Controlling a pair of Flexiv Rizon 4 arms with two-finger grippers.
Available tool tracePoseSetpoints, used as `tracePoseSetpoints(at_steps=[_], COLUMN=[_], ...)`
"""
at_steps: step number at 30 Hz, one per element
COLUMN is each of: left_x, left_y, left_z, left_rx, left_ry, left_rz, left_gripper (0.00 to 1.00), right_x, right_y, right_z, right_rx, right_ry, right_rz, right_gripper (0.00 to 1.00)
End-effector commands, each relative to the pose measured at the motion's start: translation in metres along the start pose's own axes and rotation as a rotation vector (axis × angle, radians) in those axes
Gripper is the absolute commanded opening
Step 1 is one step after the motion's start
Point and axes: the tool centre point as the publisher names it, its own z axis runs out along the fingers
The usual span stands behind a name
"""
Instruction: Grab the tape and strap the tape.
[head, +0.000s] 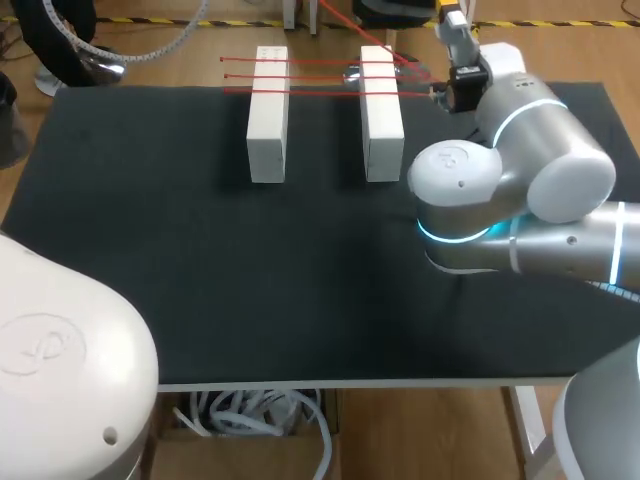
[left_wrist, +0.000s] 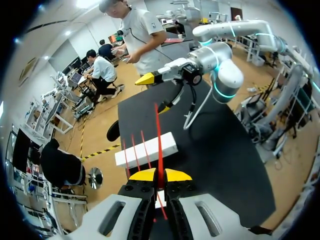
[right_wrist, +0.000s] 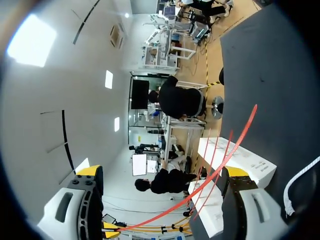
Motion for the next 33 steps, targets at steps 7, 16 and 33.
tracePoseSetpoints(at_steps=[7,16,33], left_x=[-0.001,-0.001,-0.001], left_y=[-0.001,-0.001,-0.001], left_z=[-0.001,-0.001,-0.001], left_rx=[-0.004,-0.004,-0.004], left_ry=[0.004,0.004,0.004], left_rz=[-0.001,-0.001,-0.001], left_gripper=[0.0,0.0,0.0], right_x=[-0.001,0.001,0.002], right_y=[0.001,0.001,0.006], right_z=[0.012,0.015,0.017], right_rx=[-0.03,-0.028,-0.094], right_ry=[0.079,0.197,0.222], right_rz=[0.003,0.042,0.135], right_gripper=[1.0,1.0,1.0])
